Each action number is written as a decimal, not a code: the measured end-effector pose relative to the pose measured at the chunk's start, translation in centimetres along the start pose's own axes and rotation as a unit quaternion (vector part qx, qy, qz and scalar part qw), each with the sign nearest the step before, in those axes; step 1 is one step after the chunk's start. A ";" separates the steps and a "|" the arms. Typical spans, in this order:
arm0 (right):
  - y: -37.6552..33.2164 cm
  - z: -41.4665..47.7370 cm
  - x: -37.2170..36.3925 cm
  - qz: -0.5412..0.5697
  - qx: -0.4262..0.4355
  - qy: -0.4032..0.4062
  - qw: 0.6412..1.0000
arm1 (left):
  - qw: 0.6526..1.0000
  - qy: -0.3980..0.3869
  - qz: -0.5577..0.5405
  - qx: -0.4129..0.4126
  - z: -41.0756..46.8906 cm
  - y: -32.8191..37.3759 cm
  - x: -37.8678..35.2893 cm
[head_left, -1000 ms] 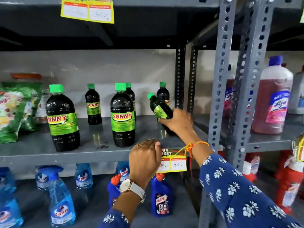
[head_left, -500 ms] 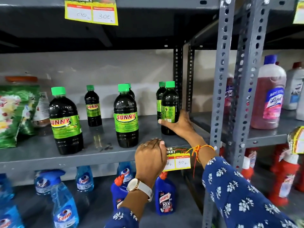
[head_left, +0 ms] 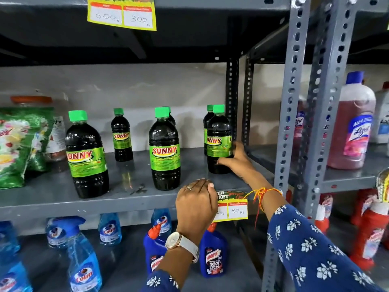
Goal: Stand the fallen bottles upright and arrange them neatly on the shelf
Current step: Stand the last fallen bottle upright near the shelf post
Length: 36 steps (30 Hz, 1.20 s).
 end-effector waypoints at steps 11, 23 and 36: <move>0.6 0.9 -0.4 0.043 -0.007 -0.012 0.999 | 1.000 0.010 -0.011 0.008 -0.1 -0.1 0.0; 0.3 0.3 -0.1 0.012 -0.001 0.004 1.000 | 0.999 0.005 -0.030 0.011 -0.1 -0.3 0.2; -2.1 -3.8 1.1 -0.012 0.018 -0.022 1.000 | 0.999 -0.032 -0.026 0.021 0.1 -0.1 0.8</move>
Point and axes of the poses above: each hand's wrist, its own z-axis towards the middle knuckle, its own x-axis out of the back of the hand, y = z × x, the point moved 10 cm from there along z, towards the middle knuckle, and after that the axes turned 3 degrees about z, right-handed, at the moved point
